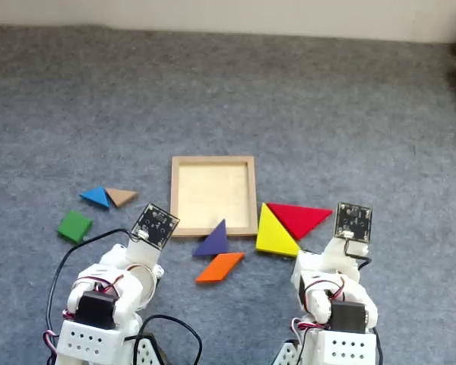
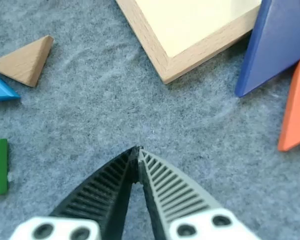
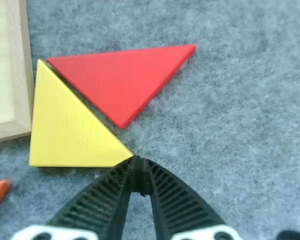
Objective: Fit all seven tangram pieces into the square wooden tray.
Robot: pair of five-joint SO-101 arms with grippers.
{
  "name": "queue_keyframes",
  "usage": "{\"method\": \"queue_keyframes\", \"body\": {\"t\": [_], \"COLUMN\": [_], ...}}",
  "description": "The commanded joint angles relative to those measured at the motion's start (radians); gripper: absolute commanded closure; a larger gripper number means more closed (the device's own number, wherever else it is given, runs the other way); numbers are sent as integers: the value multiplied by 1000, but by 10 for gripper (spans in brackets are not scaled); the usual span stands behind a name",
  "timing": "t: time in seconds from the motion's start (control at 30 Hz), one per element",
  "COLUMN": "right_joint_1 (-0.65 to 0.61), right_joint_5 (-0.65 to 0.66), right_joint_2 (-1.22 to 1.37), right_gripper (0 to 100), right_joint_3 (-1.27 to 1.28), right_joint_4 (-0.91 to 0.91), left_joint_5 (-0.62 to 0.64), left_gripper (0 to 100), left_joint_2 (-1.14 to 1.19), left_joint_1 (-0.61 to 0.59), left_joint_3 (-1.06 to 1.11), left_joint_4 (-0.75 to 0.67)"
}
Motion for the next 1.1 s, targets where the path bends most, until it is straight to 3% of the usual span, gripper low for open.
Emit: {"method": "queue_keyframes", "body": {"t": [0.0, 0.77, 0.93, 1.07], "right_joint_1": [8, 44, 147, 159], "right_joint_5": [-9, -9, -11, -11], "right_joint_2": [-13, -13, -13, -2], "right_gripper": [993, 993, 993, 993], "right_joint_3": [119, 107, -50, -203], "right_joint_4": [8, 8, 13, 53], "left_joint_5": [6, 6, 6, 6], "left_gripper": [994, 994, 994, 994], "left_joint_2": [-21, -21, -21, -21], "left_joint_1": [-7, -7, -7, -7], "left_joint_3": [19, 19, 19, 19], "left_joint_4": [6, 6, 6, 6]}}
